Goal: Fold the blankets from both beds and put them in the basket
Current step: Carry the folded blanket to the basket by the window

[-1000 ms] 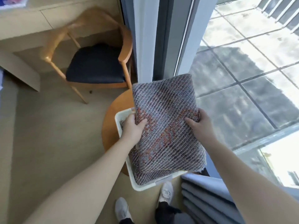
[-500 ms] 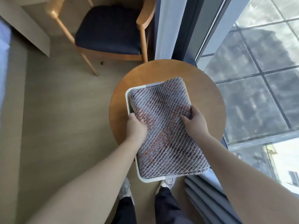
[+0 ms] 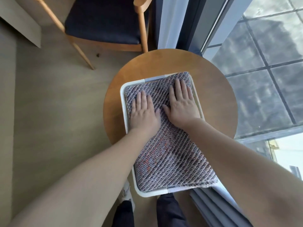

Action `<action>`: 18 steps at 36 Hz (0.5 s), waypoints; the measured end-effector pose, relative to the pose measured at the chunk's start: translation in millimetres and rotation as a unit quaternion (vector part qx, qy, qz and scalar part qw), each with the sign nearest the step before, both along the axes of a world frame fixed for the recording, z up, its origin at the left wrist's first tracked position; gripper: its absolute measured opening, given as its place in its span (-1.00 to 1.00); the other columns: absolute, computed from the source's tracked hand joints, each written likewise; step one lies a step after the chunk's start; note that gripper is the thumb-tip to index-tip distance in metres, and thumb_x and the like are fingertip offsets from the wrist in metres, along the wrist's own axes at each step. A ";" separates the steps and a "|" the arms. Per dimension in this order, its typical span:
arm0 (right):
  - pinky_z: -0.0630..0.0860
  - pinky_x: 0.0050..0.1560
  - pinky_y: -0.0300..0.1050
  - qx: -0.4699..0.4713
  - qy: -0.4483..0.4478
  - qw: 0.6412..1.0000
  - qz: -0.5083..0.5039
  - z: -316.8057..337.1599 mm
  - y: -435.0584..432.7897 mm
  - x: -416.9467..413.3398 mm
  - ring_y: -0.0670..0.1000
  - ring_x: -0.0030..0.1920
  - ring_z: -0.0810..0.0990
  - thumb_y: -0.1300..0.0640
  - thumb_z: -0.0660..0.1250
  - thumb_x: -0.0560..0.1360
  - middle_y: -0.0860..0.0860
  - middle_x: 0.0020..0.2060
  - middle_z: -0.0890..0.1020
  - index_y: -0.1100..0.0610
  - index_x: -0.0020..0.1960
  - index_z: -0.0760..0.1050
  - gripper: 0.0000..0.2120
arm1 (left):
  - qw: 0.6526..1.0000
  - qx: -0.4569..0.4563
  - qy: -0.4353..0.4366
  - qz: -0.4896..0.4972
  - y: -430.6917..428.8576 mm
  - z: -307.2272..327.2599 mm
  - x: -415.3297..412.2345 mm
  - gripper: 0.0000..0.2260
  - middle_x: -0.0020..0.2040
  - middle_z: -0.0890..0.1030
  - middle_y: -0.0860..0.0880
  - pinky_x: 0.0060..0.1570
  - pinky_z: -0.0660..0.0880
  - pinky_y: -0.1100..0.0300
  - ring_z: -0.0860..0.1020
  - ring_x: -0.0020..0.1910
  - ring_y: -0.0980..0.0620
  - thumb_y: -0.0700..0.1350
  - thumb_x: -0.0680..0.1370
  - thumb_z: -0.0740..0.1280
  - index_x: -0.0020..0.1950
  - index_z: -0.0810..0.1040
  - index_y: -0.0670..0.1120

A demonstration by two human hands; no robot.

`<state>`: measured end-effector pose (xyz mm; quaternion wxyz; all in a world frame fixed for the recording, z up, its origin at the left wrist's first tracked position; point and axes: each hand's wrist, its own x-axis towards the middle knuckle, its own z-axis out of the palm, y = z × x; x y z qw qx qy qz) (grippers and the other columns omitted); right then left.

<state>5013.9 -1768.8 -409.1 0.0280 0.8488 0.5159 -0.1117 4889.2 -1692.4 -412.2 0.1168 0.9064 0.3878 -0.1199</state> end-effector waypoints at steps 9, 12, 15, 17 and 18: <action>-0.19 0.53 0.06 0.020 0.031 0.999 -0.002 -4.7 -12.6 -1.2 0.17 0.55 -0.16 -0.20 -0.08 0.61 0.22 0.55 -0.08 0.26 0.55 -0.07 -0.30 | 1.000 -0.014 -0.012 0.007 -2.0 -1.1 -9.8 -0.42 0.57 -0.20 -0.14 0.50 -0.26 0.00 -0.25 0.54 -0.07 0.11 0.64 -0.12 0.56 -0.14 -0.17; -0.23 0.50 -0.01 0.017 0.063 0.998 -0.024 10.2 -54.4 -23.0 0.13 0.55 -0.17 -0.24 -0.14 0.60 0.19 0.55 -0.08 0.23 0.56 -0.07 -0.29 | 0.998 -0.043 -0.034 -0.022 -33.2 12.2 -38.4 -0.41 0.57 -0.23 -0.12 0.48 -0.32 0.04 -0.29 0.53 -0.04 0.12 0.64 -0.14 0.56 -0.18 -0.16; -0.22 0.50 0.00 -0.004 0.072 0.997 -0.039 17.5 -101.3 -49.4 0.11 0.54 -0.19 -0.26 -0.23 0.58 0.17 0.54 -0.09 0.24 0.55 -0.03 -0.26 | 0.996 -0.071 -0.018 -0.060 -67.5 19.9 -71.8 -0.39 0.55 -0.31 -0.11 0.48 -0.32 0.02 -0.35 0.51 -0.03 0.16 0.61 -0.20 0.55 -0.27 -0.15; -0.20 0.53 0.00 -0.018 0.073 0.996 -0.048 18.4 -126.0 -61.6 0.11 0.54 -0.20 -0.26 -0.23 0.59 0.15 0.54 -0.11 0.24 0.55 -0.04 -0.27 | 0.994 -0.075 -0.004 -0.074 -82.8 18.8 -87.9 -0.37 0.54 -0.33 -0.11 0.47 -0.34 0.02 -0.37 0.50 -0.04 0.17 0.58 -0.26 0.54 -0.30 -0.15; -0.18 0.53 -0.01 -0.021 0.073 0.996 -0.052 18.9 -136.0 -65.7 0.12 0.54 -0.18 -0.26 -0.22 0.60 0.15 0.54 -0.10 0.24 0.55 -0.03 -0.27 | 0.994 -0.076 -0.001 -0.077 -87.7 17.6 -93.6 -0.37 0.54 -0.33 -0.11 0.46 -0.36 0.03 -0.37 0.50 -0.04 0.17 0.58 -0.27 0.53 -0.30 -0.16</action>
